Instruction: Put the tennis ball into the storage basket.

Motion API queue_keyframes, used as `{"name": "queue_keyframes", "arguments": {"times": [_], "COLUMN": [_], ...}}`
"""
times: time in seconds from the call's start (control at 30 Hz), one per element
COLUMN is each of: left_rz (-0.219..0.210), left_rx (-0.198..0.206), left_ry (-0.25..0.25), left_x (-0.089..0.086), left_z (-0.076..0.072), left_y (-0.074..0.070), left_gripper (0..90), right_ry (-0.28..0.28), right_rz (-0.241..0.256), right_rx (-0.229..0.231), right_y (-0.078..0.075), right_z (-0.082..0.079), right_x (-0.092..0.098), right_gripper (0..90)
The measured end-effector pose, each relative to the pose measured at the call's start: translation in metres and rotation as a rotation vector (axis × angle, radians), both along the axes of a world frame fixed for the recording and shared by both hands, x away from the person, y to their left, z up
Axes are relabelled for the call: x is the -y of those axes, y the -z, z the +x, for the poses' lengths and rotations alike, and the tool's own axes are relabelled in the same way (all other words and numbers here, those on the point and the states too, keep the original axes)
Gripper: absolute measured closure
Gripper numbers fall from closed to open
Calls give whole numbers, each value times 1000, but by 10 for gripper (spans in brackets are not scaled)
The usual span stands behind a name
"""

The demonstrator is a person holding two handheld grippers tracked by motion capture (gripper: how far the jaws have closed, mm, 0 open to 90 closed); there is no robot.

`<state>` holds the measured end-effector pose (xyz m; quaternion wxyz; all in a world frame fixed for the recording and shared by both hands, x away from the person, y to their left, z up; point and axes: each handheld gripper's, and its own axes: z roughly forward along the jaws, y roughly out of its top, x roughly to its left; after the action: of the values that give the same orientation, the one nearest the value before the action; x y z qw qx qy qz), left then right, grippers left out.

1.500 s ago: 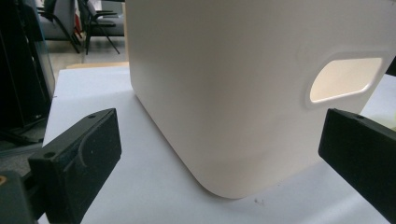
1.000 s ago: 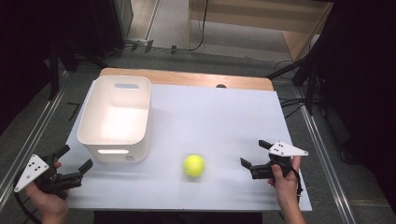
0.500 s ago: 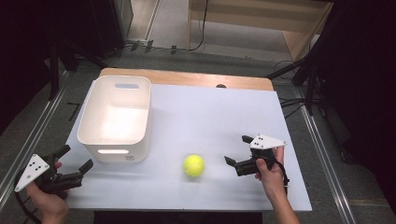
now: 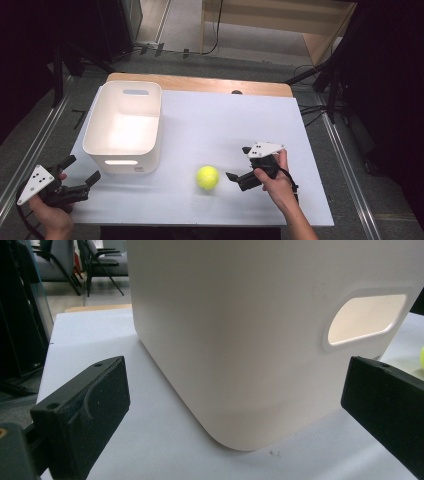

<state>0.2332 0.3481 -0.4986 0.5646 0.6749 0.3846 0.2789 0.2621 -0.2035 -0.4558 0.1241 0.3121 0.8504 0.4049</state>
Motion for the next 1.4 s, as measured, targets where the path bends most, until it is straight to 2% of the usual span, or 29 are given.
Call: {"name": "queue_keyframes", "arguments": {"times": [0.37,0.47,0.87,1.07,1.4], "left_rz": [3,5,15,16,13], "left_rx": [1,0,-1,-1,0], "left_ry": [0,-1,-1,-1,3], "left_x": [0,0,1,1,0], "left_z": [0,0,0,0,0], "left_y": [0,0,0,0,0], "left_gripper": [0,0,0,0,0], "right_ry": [-39,-57,-119,-166,-207], "right_rz": [-56,-81,-113,-151,-210], "right_rx": [-19,-36,-67,-84,-111], "right_y": [-4,-3,0,3,6], "right_z": [3,5,8,9,11], "right_x": [-18,-24,-41,-51,-64], "right_gripper": [0,0,0,0,0]}}
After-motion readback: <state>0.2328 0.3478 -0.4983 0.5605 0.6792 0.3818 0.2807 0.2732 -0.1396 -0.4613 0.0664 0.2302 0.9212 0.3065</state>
